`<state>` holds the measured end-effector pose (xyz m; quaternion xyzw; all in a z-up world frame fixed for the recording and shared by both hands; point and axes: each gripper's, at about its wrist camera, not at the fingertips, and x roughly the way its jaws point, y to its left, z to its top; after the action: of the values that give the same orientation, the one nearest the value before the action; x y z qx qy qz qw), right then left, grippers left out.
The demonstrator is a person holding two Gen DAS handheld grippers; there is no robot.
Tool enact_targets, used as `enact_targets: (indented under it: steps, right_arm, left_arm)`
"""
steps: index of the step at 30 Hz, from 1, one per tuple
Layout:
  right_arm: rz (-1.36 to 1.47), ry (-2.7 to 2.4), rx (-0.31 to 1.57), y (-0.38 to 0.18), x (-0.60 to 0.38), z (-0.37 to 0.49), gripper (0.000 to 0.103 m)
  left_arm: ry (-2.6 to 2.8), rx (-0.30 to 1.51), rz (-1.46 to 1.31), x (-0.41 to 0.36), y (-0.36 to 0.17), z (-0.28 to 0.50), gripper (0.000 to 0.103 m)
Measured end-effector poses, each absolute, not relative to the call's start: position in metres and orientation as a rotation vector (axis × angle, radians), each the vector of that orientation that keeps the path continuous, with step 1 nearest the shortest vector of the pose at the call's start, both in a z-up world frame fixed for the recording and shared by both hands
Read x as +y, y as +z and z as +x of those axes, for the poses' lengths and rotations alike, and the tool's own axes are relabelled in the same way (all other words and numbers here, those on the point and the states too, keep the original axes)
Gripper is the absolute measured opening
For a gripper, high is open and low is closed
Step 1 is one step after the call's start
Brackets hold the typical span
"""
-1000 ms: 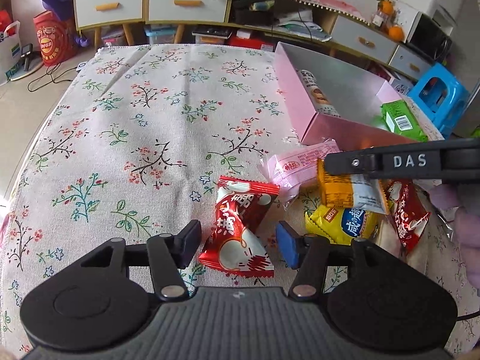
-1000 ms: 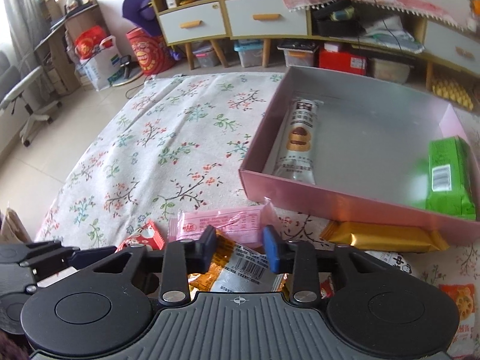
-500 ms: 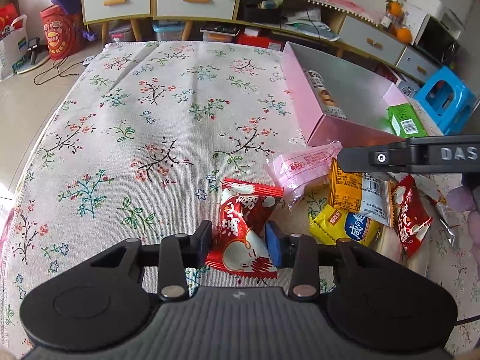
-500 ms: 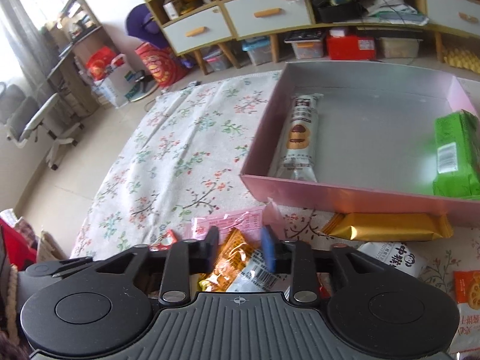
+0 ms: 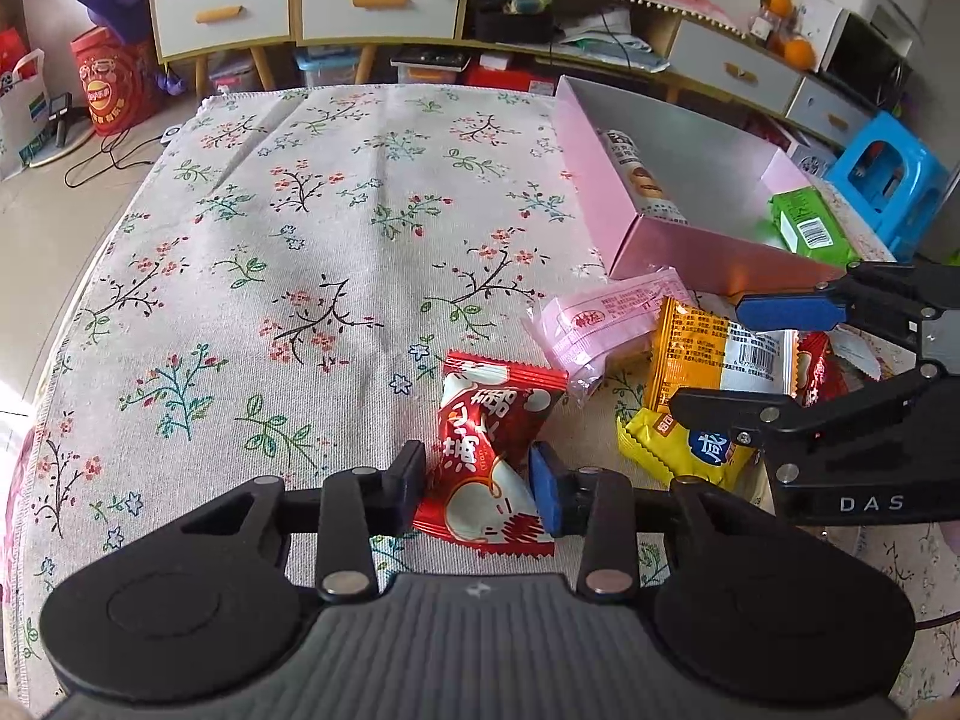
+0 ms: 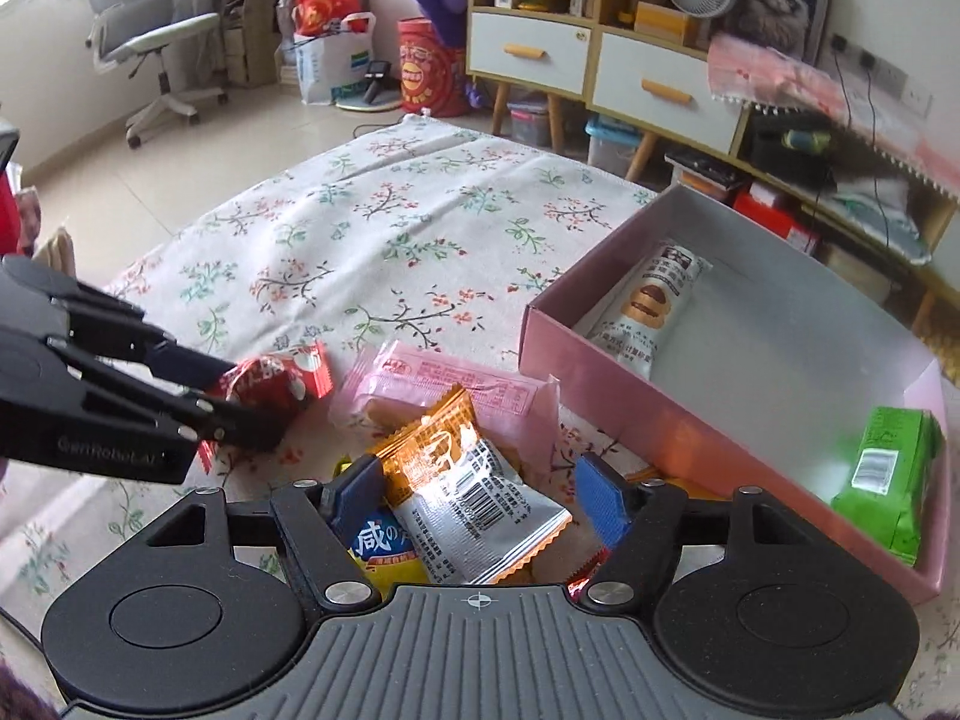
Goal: Organize snacks
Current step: 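Carry both packets into the pink box and open both tools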
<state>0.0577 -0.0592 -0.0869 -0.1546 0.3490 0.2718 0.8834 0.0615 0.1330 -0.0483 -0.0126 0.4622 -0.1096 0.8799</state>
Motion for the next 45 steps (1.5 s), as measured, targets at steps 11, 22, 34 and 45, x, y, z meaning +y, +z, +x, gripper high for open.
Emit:
enact_targets:
  steps: [11,22,34,45]
  right_arm:
    - [-0.265,0.591,0.760,-0.075,-0.068,0.059,0.044]
    - [-0.108,0.572,0.821,-0.067,-0.086,0.068,0.041]
    - [0.060,0.549,0.767,-0.042,-0.118,0.081,0.019]
    - [0.058,0.579,0.882,-0.065,-0.100,0.085,0.064]
  left_arm:
    - [-0.183,0.932,-0.070,0.134,-0.040,0.061,0.030]
    - [-0.182,0.914,-0.107,0.127,-0.028,0.061,0.030]
    - [-0.177,0.867,-0.196,0.114,-0.010,0.077,0.030]
    - [-0.126,0.921,-0.214,0.109,-0.018,0.086,0.030]
